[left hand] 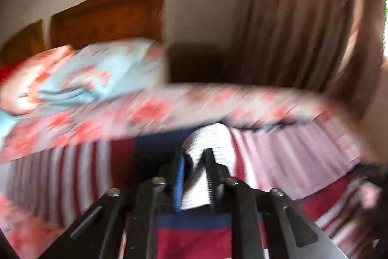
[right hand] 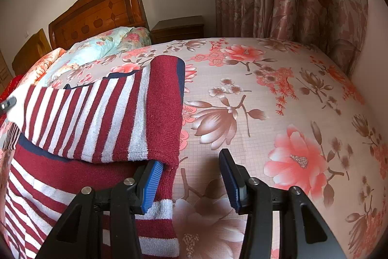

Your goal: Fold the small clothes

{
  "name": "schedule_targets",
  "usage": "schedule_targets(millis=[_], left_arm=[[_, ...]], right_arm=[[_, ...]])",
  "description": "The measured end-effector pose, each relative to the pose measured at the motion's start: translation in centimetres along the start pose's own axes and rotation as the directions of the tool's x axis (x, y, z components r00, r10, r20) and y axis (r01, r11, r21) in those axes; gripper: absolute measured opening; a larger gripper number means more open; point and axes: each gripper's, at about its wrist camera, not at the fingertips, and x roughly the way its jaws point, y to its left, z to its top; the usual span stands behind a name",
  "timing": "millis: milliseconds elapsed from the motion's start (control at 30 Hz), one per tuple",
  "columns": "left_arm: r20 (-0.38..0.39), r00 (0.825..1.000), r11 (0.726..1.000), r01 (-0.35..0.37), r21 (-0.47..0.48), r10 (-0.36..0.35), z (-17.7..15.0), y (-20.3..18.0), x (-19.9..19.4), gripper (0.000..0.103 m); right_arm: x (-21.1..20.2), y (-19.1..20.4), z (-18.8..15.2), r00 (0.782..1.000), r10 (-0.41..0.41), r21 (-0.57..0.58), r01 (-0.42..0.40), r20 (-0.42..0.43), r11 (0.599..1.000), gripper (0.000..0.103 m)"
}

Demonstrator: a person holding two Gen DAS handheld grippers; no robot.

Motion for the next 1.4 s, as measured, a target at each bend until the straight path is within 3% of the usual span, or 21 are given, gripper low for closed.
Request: schedule_targets(millis=[33,67,100,167,267,333,367,500,533,733,800,867,967,1100,1233,1400], left_arm=[[-0.039,0.995,0.996,-0.089,-0.018,0.088,-0.3,0.5,0.9,0.095],[-0.048,0.987,0.986,-0.158,-0.052,0.156,-0.5,1.3,1.3,0.103],[-0.037,0.980,0.976,-0.198,-0.094,0.196,-0.6,2.0,1.0,0.103],[0.017,0.980,0.963,-0.194,-0.185,0.201,-0.3,2.9,-0.3,0.103],[0.071,0.993,0.981,-0.079,-0.176,0.092,0.7,1.6,-1.3,0.103],[0.049,0.997,0.989,0.066,-0.130,-0.060,1.3,-0.2,-0.7,0.103],[0.030,0.994,0.987,0.104,-0.120,-0.101,1.4,-0.7,0.0,0.103],[-0.150,0.978,0.982,0.120,-0.147,-0.142,0.3,-1.7,5.5,0.103],[-0.108,0.987,0.987,0.110,-0.114,-0.123,-0.3,-1.9,5.7,0.103],[-0.137,0.986,0.994,0.083,-0.064,-0.091,-0.6,-3.1,6.0,0.103],[-0.148,0.987,0.997,0.063,-0.042,-0.068,-0.6,-3.6,6.3,0.103],[-0.156,0.987,0.999,0.039,-0.020,-0.041,-0.7,-4.1,6.5,0.103],[-0.164,0.986,1.000,0.013,0.004,-0.012,-0.8,-4.3,6.6,0.103],[-0.158,0.987,0.999,0.031,-0.016,-0.033,-0.7,-4.0,6.6,0.103],[-0.159,0.987,1.000,0.025,-0.017,-0.027,-0.7,-3.9,6.6,0.103],[-0.157,0.987,0.999,0.026,-0.025,-0.030,-0.7,-3.8,6.5,0.103]], right_arm=[[0.0,0.0,0.0,1.000,0.001,0.001,-0.001,0.000,1.000,0.049],[0.0,0.0,0.0,1.000,-0.001,-0.001,0.001,0.000,1.000,0.049],[0.0,0.0,0.0,1.000,-0.001,-0.001,0.001,0.000,1.000,0.049],[0.0,0.0,0.0,1.000,0.000,0.000,0.000,0.000,1.000,0.049],[0.0,0.0,0.0,1.000,-0.003,-0.003,0.003,-0.001,1.000,0.049],[0.0,0.0,0.0,1.000,-0.003,-0.004,0.003,-0.001,1.000,0.049],[0.0,0.0,0.0,1.000,-0.002,-0.003,0.002,0.000,1.000,0.049],[-0.1,0.1,0.0,1.000,-0.001,-0.002,0.001,0.000,1.000,0.049],[-0.1,0.1,0.0,1.000,0.003,0.000,-0.003,0.001,1.000,0.049],[-0.1,0.0,0.0,0.999,0.040,-0.009,-0.040,-0.003,0.999,0.055],[-0.4,0.1,-0.1,0.999,0.035,-0.043,-0.036,-0.033,0.998,0.055],[-1.4,-0.4,-0.5,0.995,0.054,0.018,-0.053,-0.078,0.998,0.054],[-4.2,-1.1,-0.6,0.997,0.080,0.101,-0.080,0.010,0.992,0.054],[-5.6,1.5,2.6,0.986,0.130,0.010,-0.132,0.108,0.991,0.054],[-1.2,5.6,7.0,0.973,0.228,-0.123,-0.224,0.021,0.967,0.054],[6.2,7.0,9.2,0.980,0.170,-0.181,-0.187,-0.108,0.965,0.054]])
